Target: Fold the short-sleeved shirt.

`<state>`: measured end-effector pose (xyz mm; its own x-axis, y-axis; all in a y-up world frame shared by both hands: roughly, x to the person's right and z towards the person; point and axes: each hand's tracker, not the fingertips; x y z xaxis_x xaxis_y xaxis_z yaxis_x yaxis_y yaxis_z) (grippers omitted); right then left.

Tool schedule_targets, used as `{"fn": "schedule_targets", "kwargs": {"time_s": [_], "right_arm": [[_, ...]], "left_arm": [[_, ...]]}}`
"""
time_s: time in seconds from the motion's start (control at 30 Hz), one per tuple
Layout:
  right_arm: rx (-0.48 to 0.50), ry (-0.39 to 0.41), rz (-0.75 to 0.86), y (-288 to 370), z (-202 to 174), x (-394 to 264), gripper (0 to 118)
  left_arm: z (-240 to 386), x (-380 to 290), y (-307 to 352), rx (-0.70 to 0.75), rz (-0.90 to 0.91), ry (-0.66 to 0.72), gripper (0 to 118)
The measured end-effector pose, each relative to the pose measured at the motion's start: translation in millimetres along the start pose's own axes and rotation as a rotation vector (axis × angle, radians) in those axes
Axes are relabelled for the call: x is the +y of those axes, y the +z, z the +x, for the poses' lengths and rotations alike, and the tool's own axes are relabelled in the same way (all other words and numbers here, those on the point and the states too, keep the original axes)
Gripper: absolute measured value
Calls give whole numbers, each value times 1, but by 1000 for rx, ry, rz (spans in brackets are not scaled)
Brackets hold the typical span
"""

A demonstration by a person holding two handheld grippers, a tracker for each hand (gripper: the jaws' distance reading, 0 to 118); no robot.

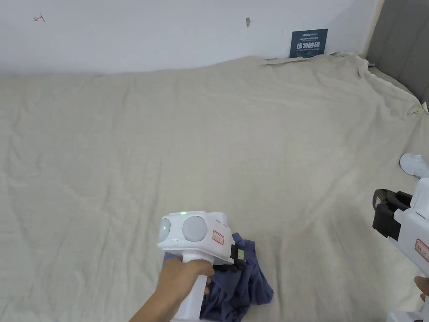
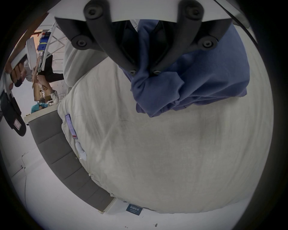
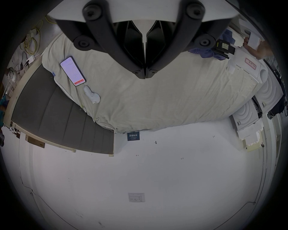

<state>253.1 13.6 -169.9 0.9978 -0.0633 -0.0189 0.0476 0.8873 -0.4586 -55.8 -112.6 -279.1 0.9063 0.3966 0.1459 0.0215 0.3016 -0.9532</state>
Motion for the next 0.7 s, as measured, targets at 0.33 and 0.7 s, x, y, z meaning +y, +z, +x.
{"fn": "schedule_targets", "kwargs": {"time_s": [0.33, 0.7], "right_arm": [[-2, -1, -5, 1, -1, 1, 0], [16, 21, 14, 3, -15, 11, 0]], "left_arm": [[8, 0, 30, -47, 62, -18, 111], [-45, -16, 103, 135, 424, -41, 113]]}}
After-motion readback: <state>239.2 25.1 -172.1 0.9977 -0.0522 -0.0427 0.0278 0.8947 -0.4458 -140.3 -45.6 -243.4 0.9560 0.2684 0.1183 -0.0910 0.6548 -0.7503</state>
